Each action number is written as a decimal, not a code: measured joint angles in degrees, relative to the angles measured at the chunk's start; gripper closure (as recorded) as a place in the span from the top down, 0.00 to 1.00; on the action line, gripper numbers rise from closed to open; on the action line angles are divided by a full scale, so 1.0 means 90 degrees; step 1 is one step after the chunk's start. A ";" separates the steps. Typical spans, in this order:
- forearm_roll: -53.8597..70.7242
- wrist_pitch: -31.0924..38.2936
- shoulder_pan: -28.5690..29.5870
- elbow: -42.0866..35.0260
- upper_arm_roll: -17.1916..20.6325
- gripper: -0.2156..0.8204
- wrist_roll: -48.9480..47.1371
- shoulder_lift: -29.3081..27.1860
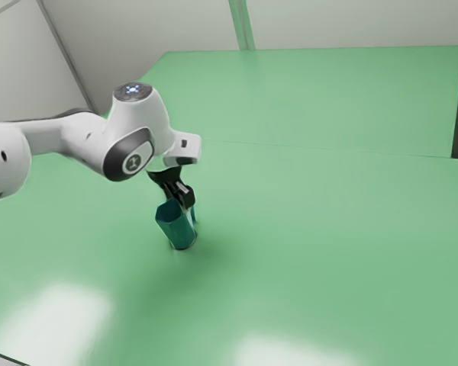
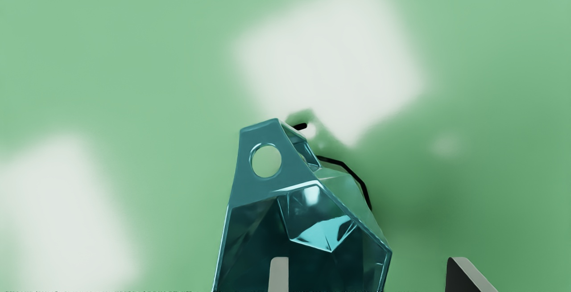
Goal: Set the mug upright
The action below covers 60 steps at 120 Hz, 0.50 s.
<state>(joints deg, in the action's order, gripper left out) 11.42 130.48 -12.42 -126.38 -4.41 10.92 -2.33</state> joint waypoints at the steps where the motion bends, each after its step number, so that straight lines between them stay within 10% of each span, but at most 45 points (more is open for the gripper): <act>1: -0.0004 -0.0010 0.0003 0.0015 0.0004 0.52 -0.0002 -0.0012; 60: -0.0825 -0.2320 0.0168 0.3296 0.0009 0.74 -0.0102 0.0989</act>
<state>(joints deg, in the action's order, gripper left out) 4.00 109.59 -10.92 -96.72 -4.32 10.01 6.57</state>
